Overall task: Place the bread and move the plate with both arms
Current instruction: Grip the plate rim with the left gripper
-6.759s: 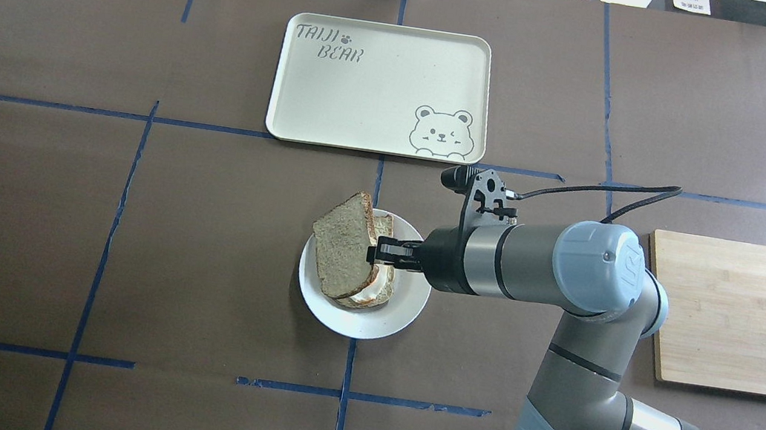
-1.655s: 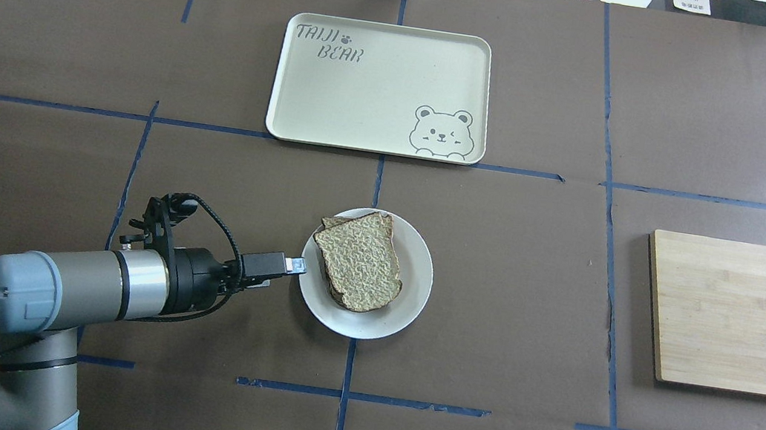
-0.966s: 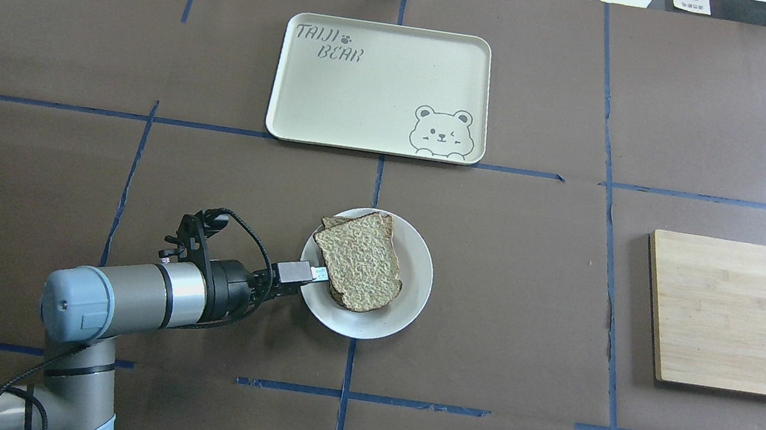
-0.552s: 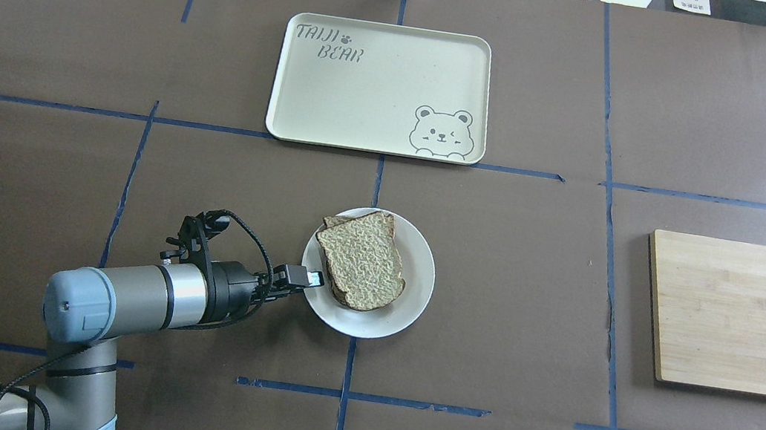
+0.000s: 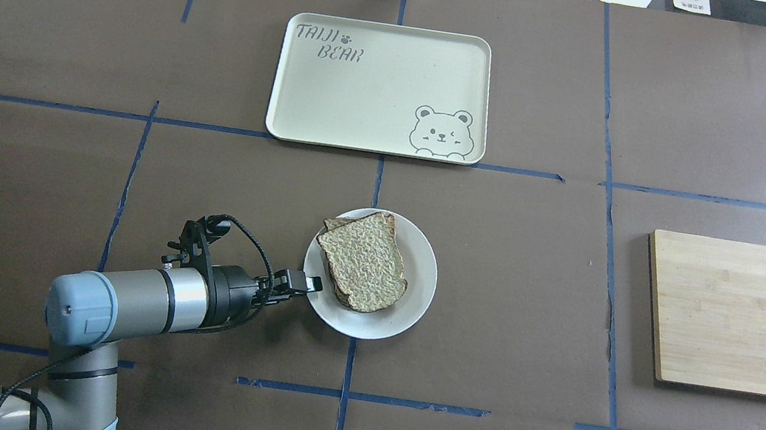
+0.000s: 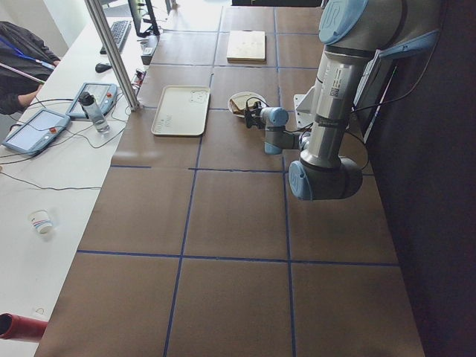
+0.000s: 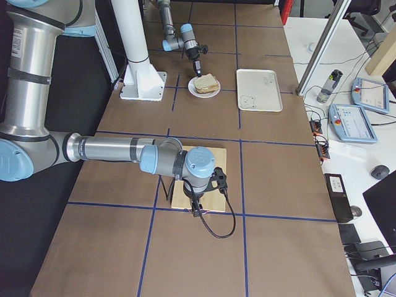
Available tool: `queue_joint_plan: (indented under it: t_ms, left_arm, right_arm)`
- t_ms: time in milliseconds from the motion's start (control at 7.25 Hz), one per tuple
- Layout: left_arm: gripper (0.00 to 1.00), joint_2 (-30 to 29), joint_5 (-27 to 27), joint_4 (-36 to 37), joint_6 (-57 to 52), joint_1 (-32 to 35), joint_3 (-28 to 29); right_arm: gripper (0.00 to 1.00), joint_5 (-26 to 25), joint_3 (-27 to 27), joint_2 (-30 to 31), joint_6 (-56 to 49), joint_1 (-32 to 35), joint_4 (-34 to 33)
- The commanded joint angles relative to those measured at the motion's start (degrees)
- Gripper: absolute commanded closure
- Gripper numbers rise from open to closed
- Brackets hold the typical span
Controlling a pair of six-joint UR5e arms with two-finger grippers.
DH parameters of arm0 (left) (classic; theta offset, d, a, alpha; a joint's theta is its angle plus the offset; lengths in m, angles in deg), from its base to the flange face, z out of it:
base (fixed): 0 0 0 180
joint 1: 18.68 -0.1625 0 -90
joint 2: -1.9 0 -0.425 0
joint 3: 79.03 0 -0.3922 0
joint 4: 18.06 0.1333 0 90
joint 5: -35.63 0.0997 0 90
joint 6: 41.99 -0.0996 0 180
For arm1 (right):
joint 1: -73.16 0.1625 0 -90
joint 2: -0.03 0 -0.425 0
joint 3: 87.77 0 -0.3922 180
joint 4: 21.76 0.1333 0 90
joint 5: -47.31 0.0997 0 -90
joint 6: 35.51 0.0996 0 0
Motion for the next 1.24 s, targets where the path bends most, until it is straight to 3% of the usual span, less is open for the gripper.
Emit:
queue_joint_plan:
  t_ms: [0, 276, 414, 552, 828, 1103]
  left_arm:
    - [0.68, -1.44, 0.0, -0.01, 0.0, -0.31, 1.53]
    - [0.73, -1.71, 0.0, -0.01, 0.0, -0.4, 1.62]
    - [0.86, -1.71, 0.0, -0.01, -0.09, -0.4, 1.63]
    - [0.93, -1.8, 0.0, -0.7, 0.0, -0.31, 1.45]
    - [0.93, -1.71, 0.09, -6.74, 0.0, -0.22, 1.36]
    - [0.93, -1.8, 4.71, -13.52, 1.65, -0.13, 1.36]
  right_arm:
    - [0.0, 0.0, 0.0, -0.06, 0.0, 0.0, 0.0]
    - [0.0, 0.0, 0.0, -0.06, 0.0, 0.0, 0.0]
    - [0.0, 0.0, 0.0, -0.06, 0.0, 0.0, 0.0]
    - [0.0, 0.0, 0.0, -0.06, 0.09, 0.0, 0.0]
    - [0.0, 0.17, 0.0, -0.15, 0.09, 0.0, 0.0]
    - [0.0, 0.18, 0.0, -0.15, 0.09, 0.0, 0.0]
